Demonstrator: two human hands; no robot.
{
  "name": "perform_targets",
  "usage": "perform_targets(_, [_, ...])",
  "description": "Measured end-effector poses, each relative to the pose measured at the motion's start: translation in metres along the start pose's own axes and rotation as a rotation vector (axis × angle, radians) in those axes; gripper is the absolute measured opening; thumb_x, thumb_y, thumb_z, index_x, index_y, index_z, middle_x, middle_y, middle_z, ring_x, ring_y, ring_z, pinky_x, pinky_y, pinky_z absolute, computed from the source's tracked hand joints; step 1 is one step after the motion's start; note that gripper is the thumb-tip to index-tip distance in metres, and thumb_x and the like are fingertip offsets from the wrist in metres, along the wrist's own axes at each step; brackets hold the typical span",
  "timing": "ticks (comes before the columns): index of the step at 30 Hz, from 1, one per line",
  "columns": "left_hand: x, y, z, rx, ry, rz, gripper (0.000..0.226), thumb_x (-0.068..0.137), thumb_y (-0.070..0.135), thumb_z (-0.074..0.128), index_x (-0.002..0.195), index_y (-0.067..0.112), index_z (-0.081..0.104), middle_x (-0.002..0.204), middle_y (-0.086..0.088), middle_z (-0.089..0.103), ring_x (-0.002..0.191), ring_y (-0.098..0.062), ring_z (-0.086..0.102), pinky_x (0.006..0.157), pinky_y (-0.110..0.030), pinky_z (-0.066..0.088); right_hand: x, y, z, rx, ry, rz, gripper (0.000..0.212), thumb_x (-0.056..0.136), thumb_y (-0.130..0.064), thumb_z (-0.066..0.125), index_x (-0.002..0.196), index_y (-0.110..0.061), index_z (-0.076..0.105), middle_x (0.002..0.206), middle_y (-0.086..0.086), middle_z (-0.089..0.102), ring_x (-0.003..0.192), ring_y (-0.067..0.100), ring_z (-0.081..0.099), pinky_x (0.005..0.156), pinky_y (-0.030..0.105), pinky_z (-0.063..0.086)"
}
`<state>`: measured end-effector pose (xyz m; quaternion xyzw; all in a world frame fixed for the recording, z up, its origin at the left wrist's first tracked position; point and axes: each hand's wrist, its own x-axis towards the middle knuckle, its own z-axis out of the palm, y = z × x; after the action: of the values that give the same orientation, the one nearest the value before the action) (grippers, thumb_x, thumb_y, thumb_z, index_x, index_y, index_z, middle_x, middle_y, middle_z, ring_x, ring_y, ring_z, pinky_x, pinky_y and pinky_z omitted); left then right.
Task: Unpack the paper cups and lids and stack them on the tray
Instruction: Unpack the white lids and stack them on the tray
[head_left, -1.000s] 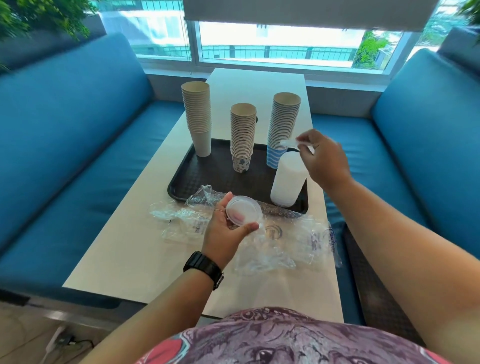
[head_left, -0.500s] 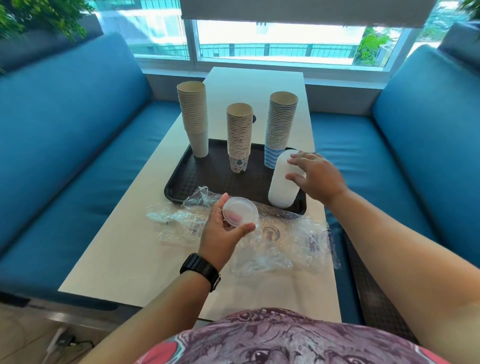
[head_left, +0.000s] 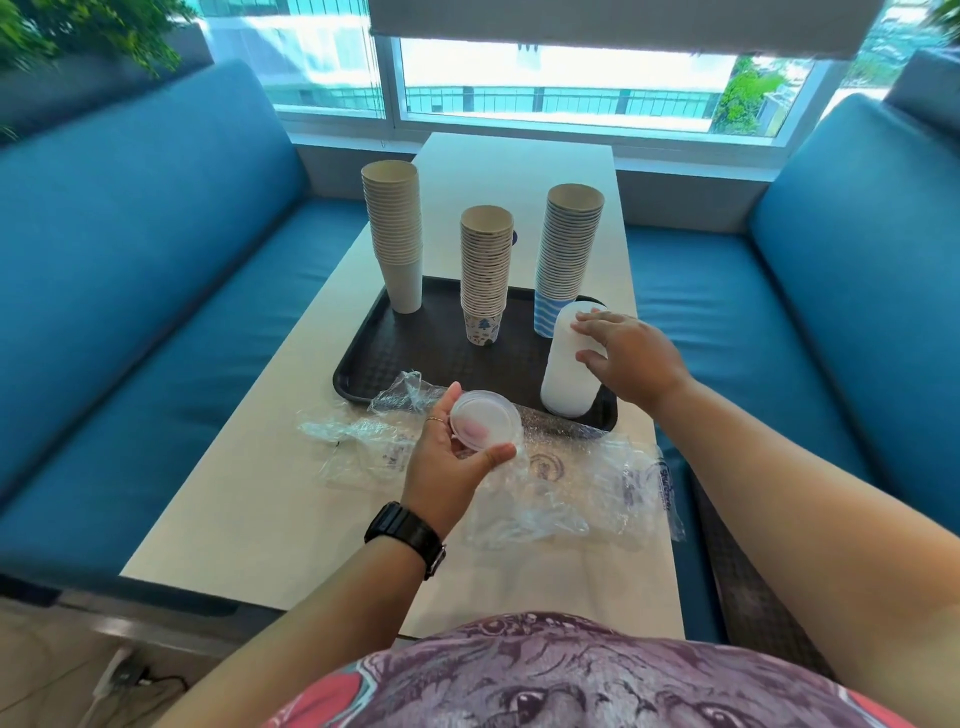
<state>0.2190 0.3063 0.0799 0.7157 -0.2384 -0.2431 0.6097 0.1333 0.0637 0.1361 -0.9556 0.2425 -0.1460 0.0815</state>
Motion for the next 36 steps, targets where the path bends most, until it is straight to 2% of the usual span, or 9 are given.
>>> perform_targets(7, [-0.001,0.005,-0.002,0.000,-0.001,0.026,0.091,0.075,0.013,0.084,0.149,0.029,0.034,0.123,0.011,0.053,0.103,0.012,0.054,0.084,-0.005,0.047,-0.010,-0.034,-0.009,0.189,0.273,-0.060,0.030,0.089,-0.026,0.067,0.118,-0.016,0.069,0.121,-0.002,0.066,0.119,0.018,0.054,0.105,0.037,0.042])
perform_targets(11, [-0.002,0.007,0.000,-0.034,-0.006,0.042,0.093,0.074,0.010,0.084,0.148,0.031,0.034,0.126,0.008,0.056,0.108,0.007,0.056,0.093,-0.016,0.050,-0.023,-0.069,-0.006,0.563,-0.060,0.197,0.032,0.089,-0.032,0.068,0.119,-0.021,0.067,0.104,-0.010,0.065,0.096,0.007,0.060,0.083,0.020,0.045])
perform_targets(15, [-0.002,0.010,0.001,-0.046,-0.041,0.056,0.095,0.074,0.009,0.084,0.150,0.031,0.032,0.127,0.006,0.056,0.107,0.005,0.060,0.093,-0.020,0.052,-0.028,-0.074,0.010,1.071,-0.390,0.541,0.031,0.086,-0.022,0.072,0.115,-0.012,0.066,0.098,0.008,0.069,0.087,0.021,0.063,0.077,0.032,0.054])
perform_targets(19, [-0.002,0.008,0.002,-0.032,-0.063,0.049,0.099,0.073,0.009,0.084,0.152,0.030,0.028,0.118,0.017,0.055,0.097,0.012,0.061,0.090,-0.020,0.053,-0.032,-0.072,0.012,1.204,-0.427,0.610,0.015,0.086,-0.009,0.070,0.100,-0.012,0.070,0.097,0.012,0.070,0.083,0.022,0.064,0.067,0.029,0.054])
perform_targets(22, [0.001,0.002,0.003,-0.008,-0.043,0.034,0.102,0.073,0.010,0.085,0.153,0.029,0.024,0.098,0.003,0.061,0.086,-0.008,0.064,0.092,-0.040,0.056,-0.029,-0.066,0.006,1.252,-0.339,0.582,0.013,0.086,-0.003,0.067,0.096,-0.011,0.070,0.090,0.010,0.071,0.078,0.020,0.066,0.062,0.027,0.054])
perform_targets(25, [0.003,-0.005,0.003,-0.021,-0.032,0.020,0.101,0.072,0.012,0.086,0.152,0.032,0.026,0.092,-0.002,0.061,0.086,-0.019,0.064,0.089,-0.048,0.057,-0.021,-0.056,-0.005,1.256,-0.202,0.514,0.017,0.085,0.001,0.067,0.096,-0.012,0.068,0.089,0.008,0.070,0.076,0.021,0.066,0.059,0.026,0.053])
perform_targets(29, [0.005,-0.008,0.004,-0.002,-0.018,0.018,0.095,0.075,0.012,0.083,0.151,0.030,0.029,0.091,0.000,0.062,0.083,-0.013,0.063,0.090,-0.042,0.057,-0.006,-0.043,-0.022,1.138,0.003,0.410,0.023,0.084,0.002,0.067,0.096,-0.018,0.069,0.094,0.009,0.066,0.084,0.022,0.064,0.065,0.028,0.053])
perform_targets(33, [0.007,-0.012,0.005,0.012,0.007,0.033,0.088,0.077,0.014,0.083,0.145,0.040,0.032,0.092,0.001,0.064,0.086,-0.015,0.065,0.089,-0.045,0.057,0.008,-0.038,-0.042,0.690,0.304,0.250,0.022,0.090,-0.008,0.061,0.108,-0.018,0.071,0.095,0.000,0.062,0.085,0.010,0.059,0.074,0.010,0.045])
perform_targets(36, [0.008,-0.015,0.005,0.016,0.019,0.037,0.085,0.078,0.015,0.082,0.141,0.044,0.033,0.093,0.001,0.064,0.088,-0.017,0.065,0.089,-0.048,0.057,0.017,-0.032,-0.048,0.426,0.411,0.142,0.022,0.093,-0.009,0.056,0.109,-0.013,0.072,0.103,0.002,0.060,0.091,0.016,0.058,0.080,0.018,0.042])
